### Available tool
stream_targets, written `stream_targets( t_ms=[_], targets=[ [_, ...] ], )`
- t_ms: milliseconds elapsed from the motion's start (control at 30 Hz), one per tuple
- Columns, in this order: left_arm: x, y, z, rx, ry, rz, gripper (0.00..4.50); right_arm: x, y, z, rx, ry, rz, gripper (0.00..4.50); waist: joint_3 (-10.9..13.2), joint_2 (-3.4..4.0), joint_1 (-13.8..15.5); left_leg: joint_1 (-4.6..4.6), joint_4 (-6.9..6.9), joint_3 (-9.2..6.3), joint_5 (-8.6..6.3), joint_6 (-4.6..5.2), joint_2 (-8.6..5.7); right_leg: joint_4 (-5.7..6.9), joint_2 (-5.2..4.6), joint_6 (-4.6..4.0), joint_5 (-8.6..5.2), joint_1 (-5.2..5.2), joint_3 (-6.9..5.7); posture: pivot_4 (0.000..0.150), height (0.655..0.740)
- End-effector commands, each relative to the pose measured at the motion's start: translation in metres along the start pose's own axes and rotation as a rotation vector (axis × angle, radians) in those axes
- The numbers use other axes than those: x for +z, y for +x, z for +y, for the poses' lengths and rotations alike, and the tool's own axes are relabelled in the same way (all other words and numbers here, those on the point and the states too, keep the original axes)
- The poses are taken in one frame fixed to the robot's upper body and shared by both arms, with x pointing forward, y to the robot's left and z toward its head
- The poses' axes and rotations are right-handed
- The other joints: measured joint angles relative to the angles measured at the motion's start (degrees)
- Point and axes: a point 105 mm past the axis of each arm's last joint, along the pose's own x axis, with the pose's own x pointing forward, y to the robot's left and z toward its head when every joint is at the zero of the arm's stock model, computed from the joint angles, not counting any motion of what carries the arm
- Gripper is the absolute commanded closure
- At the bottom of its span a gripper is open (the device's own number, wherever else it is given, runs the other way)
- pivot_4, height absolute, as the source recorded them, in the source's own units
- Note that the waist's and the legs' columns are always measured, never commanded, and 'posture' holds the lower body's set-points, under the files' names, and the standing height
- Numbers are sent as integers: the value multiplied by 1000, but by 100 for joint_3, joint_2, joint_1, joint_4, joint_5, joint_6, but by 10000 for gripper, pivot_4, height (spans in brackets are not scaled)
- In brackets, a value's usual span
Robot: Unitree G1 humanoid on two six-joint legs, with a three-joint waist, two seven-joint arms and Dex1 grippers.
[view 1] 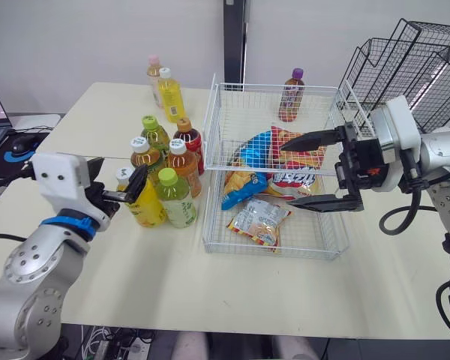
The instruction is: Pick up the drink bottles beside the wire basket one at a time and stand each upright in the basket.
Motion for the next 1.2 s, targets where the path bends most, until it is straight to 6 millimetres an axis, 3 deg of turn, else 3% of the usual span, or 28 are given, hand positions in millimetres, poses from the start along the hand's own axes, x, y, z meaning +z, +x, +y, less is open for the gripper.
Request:
stream_targets(
  t_ms=[33, 533, 633, 900, 1133, 1200],
  targets=[
    [3, 5, 0, 11, 42, -2, 286, 9, -7, 0, -24, -43, -1, 0, 0, 0, -1, 0, 0, 0, 0, 0, 0, 0, 0, 0, 0, 0, 2, 1500, 7134],
    [-9, 11, -9, 21, 31, 35, 286, 11, -7, 1, -40, -45, 2, 0, 0, 0, 0, -1, 0, -3, 0, -1, 1, -1, 4, 0, 0, -2, 6, 1500, 7134],
    [-9, 11, -8, 28, 39, 35, 5969, 11, -6, 0, -43, -45, 1, 0, 1, -1, -1, -1, 0, -3, 0, -1, 1, -1, 4, 0, 0, -2, 7, 1500, 7134],
    [-13, 7, -4, 38, 40, 45, 30427, 11, -6, 0, -49, -47, -1, 0, 0, -1, -1, -1, -1, -3, -1, -1, 1, -3, 4, 0, 0, -2, 8, 1500, 7134],
    [4, 0, -2, -31, 61, -10, 31408, 13, -7, -2, -75, -51, 2, 0, 3, -3, -2, -2, -2, -2, -1, -1, 2, -4, 4, -1, 0, -5, 8, 1500, 7134],
    [17, -2, -1, -112, 85, -26, 31408, 16, -11, -5, -107, -42, -2, 0, 6, -3, -2, -5, -5, -3, -1, -2, 3, -4, 4, -1, -1, -9, 8, 1500, 7134]
  ],
)
